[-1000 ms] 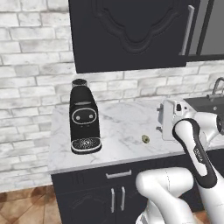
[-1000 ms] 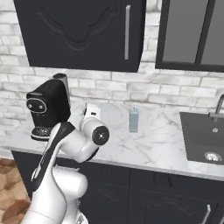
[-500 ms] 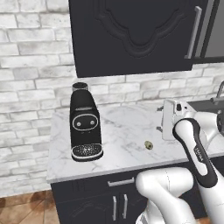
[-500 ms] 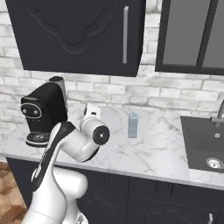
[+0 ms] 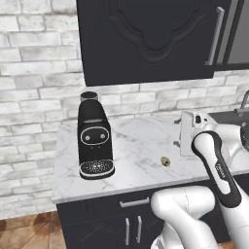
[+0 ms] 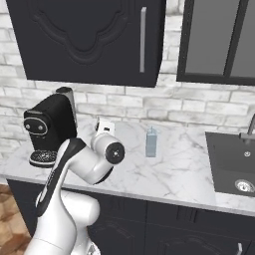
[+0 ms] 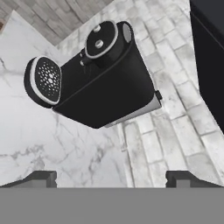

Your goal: Gather the eggs and milk located in the vicinity of the sink area and place them right next to the bowl.

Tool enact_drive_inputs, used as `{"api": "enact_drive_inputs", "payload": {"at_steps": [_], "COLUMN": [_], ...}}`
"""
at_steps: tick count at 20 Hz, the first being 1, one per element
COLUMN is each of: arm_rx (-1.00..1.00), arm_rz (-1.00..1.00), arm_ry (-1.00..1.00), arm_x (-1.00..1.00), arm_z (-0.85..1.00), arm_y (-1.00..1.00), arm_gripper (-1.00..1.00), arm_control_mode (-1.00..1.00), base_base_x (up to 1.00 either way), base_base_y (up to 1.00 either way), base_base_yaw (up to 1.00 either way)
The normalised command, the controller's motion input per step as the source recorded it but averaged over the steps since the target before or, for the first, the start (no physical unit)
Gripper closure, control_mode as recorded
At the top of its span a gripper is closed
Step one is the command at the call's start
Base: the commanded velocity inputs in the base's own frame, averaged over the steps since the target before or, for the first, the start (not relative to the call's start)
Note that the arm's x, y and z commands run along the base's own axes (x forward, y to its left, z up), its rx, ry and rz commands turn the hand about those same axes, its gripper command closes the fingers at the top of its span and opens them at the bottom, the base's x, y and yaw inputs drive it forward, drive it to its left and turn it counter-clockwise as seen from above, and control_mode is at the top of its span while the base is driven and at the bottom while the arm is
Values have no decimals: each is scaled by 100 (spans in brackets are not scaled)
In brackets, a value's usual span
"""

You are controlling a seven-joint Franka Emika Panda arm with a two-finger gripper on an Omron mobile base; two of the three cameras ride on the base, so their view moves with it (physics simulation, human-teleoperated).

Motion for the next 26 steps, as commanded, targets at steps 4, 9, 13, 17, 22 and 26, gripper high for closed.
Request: {"api": "enact_drive_inputs", "payload": {"at_steps": [4,9,13,17,22,26], "arm_rx": [0,1,11,17,21,21], "arm_rz": [0,-10,-23,-30,-33,-30], "arm_ry": [8,18,25,27,29,29], "arm_x": [0,8,19,21,21,12], "arm_z": [0,0,0,0,0,-12], "arm_y": [0,0,-3,-13,-22,-23], "arm_gripper": [-100,-100,-100,-100,-100,-100], "arm_control_mode": [-100,-100,-100,-100,-100,-100], "base_base_x": [0,0,0,0,0,0], "base_base_y": [0,0,0,0,0,0], "base_base_yaw": [0,0,0,0,0,0]}}
